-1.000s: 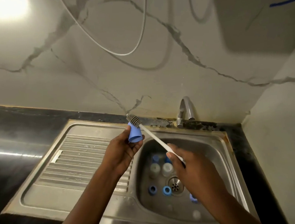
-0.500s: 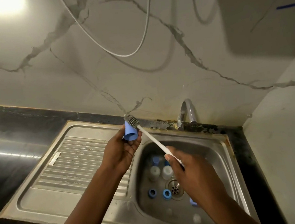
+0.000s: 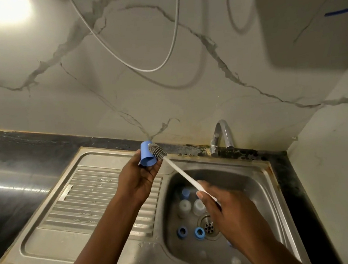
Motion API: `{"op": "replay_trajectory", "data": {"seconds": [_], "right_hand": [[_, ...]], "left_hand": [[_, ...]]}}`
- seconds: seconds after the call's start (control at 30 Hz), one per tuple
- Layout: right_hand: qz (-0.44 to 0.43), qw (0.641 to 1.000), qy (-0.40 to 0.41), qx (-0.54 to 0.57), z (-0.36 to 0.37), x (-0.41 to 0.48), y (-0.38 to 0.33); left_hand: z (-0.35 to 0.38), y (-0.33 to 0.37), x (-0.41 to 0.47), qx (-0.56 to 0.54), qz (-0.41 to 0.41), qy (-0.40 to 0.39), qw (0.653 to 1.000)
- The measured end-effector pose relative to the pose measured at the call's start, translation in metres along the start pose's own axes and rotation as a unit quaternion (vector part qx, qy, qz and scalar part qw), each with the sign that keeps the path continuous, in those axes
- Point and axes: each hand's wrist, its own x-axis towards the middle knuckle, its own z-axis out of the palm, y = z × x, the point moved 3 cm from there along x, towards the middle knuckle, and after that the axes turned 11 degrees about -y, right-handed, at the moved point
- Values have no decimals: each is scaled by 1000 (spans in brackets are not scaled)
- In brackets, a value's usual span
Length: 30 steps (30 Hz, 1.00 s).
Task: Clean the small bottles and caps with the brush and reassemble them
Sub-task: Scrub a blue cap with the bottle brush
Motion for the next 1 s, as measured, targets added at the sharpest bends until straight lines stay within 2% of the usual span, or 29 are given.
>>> {"op": "replay_trajectory", "data": {"seconds": [0.23, 0.5, 0.63, 0.8, 1.0], "right_hand": [[-6, 999, 24, -38, -10, 27, -7], [-31, 998, 30, -50, -13, 28, -7], [-35, 999, -2, -25, -7, 21, -4], [-36, 999, -2, -3, 0, 3, 6], [-10, 1000, 20, 2, -8, 14, 5]], "left_hand": [[13, -19, -12, -23, -44, -41, 998], [-1, -5, -8, 136, -36, -36, 989], [-7, 1, -1, 97, -20, -10, 995], [-7, 12, 4, 62, 1, -1, 998], [2, -7, -13, 60, -36, -46, 997]]}}
